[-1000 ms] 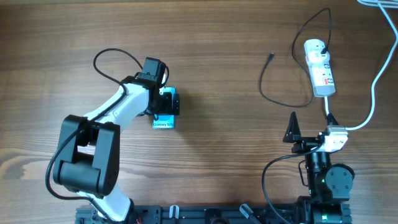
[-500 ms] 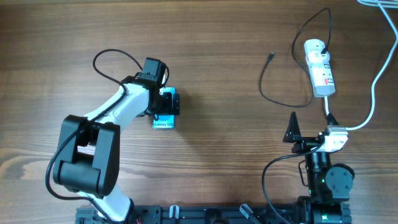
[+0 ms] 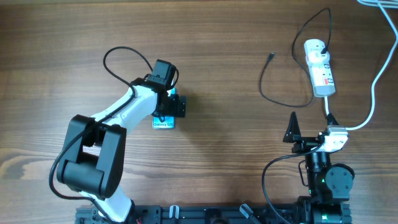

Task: Plug charger to phone and switch on socket
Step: 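Move the left gripper over the Galaxy S25 phone and lower, then close the left gripper on the phone's bottom edge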

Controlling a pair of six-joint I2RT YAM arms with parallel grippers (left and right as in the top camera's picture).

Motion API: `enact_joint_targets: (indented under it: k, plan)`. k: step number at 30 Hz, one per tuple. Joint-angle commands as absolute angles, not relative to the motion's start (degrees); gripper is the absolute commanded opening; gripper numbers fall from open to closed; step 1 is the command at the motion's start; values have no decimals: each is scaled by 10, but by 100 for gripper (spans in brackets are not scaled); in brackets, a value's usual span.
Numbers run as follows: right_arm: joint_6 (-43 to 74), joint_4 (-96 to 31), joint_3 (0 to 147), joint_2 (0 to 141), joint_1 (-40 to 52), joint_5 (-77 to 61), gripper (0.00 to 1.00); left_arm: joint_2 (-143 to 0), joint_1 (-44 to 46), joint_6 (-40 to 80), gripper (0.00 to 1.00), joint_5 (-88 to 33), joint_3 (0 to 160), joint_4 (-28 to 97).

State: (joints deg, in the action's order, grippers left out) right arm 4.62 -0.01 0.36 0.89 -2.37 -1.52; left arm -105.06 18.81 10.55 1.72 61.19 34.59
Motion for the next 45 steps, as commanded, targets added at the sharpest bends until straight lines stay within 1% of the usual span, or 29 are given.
enact_joint_targets:
  k: [1, 10, 28, 30, 31, 41, 45]
  plan:
    - [41, 2, 3, 5, -27, -25, 100, -1058, 189, 95, 100, 25, 599, 323]
    - [41, 2, 3, 5, -27, -25, 100, -1059, 189, 94, 100, 27, 550, 265]
    - [41, 2, 3, 5, -27, -25, 100, -1106, 189, 94, 100, 34, 543, 264]
    - [41, 2, 3, 5, -27, -25, 100, -1106, 189, 94, 100, 49, 543, 265]
    - [41, 2, 3, 5, -27, -25, 100, -1106, 189, 94, 100, 77, 543, 269]
    - [41, 2, 3, 5, -27, -25, 100, -1106, 189, 94, 100, 104, 543, 272]
    - [41, 2, 3, 5, -27, -25, 100, -1106, 189, 94, 100, 138, 543, 279]
